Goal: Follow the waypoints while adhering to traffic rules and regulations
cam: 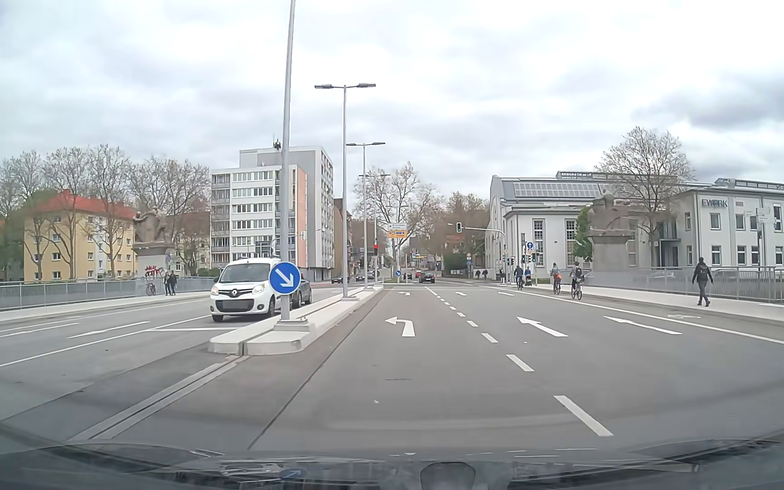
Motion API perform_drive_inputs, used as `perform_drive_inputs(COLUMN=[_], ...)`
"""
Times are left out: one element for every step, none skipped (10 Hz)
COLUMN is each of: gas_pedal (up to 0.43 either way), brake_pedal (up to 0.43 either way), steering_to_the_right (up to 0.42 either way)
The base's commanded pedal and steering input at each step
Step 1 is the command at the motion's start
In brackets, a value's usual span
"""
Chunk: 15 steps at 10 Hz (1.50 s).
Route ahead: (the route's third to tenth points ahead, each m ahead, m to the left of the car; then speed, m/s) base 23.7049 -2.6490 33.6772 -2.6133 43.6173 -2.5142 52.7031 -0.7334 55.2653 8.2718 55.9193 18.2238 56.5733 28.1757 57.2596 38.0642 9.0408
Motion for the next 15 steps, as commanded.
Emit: perform_drive_inputs(gas_pedal=[0.0, 0.0, 0.0, 0.0, 0.0, 0.0, 0.0, 0.0, 0.0, 0.0, 0.0, 0.0, 0.0, 0.0, 0.0], brake_pedal=[0.0, 0.0, 0.0, 0.0, 0.0, 0.0, 0.0, 0.0, 0.0, 0.0, 0.0, 0.0, 0.0, 0.0, 0.0], steering_to_the_right=[0.002, 0.0, 0.001, 0.0, 0.001, 0.0, 0.001, 0.0, 0.0, 0.0, 0.0, 0.0, 0.0, 0.0, 0.0])
